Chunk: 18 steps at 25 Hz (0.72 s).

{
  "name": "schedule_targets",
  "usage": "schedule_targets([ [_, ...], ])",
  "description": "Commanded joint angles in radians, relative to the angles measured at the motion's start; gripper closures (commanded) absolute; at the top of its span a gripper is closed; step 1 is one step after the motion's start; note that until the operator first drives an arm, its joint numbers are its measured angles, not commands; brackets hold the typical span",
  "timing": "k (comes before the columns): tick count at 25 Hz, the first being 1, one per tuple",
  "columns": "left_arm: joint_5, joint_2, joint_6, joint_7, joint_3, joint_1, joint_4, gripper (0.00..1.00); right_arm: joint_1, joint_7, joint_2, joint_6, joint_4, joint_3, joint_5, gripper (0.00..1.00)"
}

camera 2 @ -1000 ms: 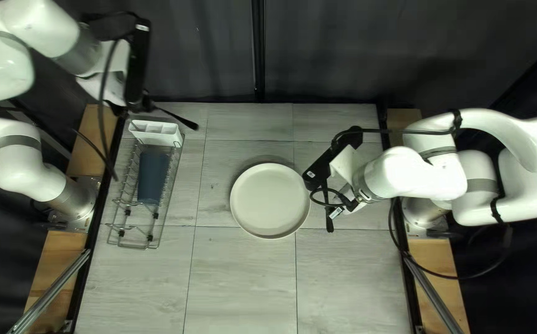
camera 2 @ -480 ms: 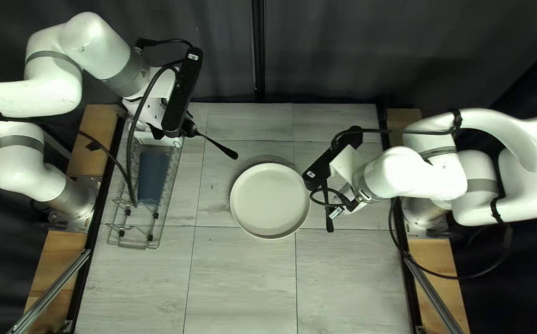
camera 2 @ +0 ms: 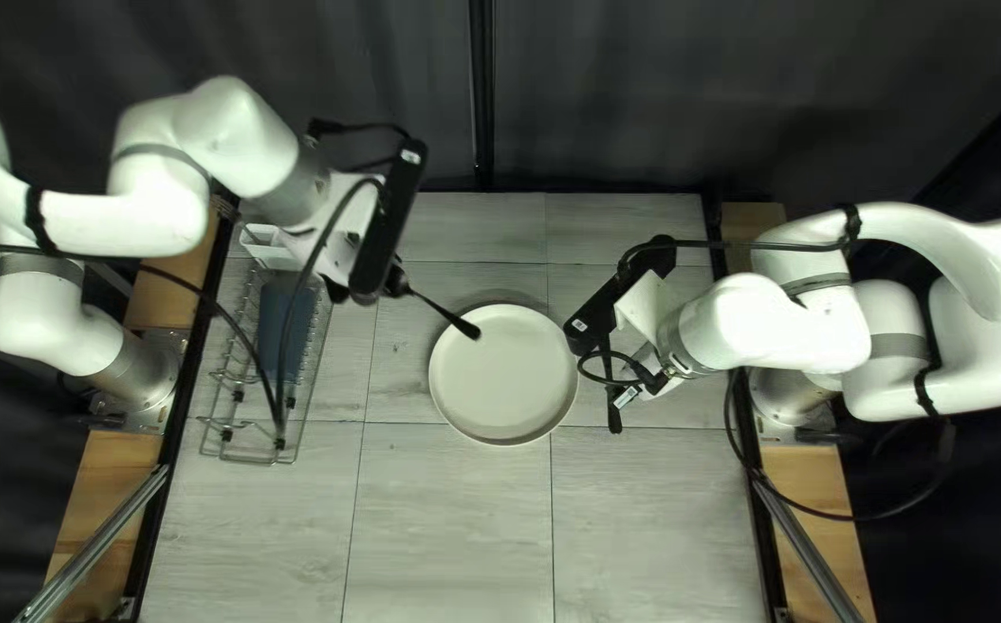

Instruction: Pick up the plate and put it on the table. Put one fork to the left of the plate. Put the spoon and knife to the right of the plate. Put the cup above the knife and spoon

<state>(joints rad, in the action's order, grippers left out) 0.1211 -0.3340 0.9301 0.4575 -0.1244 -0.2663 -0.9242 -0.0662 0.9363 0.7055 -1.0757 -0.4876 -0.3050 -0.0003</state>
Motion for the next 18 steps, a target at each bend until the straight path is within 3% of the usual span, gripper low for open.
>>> schedule_targets([
  [1,0.000,0.000,0.000,0.000,0.000,0.000,0.000,1.00,-0.011,-0.026,-0.055,0.103,-0.006,-0.012,-0.038,0.00],
  [11,0.000,0.000,0.000,0.000,0.000,0.000,0.000,1.00,-0.134,-0.031,-0.237,0.378,-0.094,-0.079,-0.296,0.00],
  [18,0.000,0.000,0.000,0.000,0.000,0.000,0.000,1.00,-0.239,0.030,-0.306,0.627,-0.069,-0.132,-0.514,0.00],
])
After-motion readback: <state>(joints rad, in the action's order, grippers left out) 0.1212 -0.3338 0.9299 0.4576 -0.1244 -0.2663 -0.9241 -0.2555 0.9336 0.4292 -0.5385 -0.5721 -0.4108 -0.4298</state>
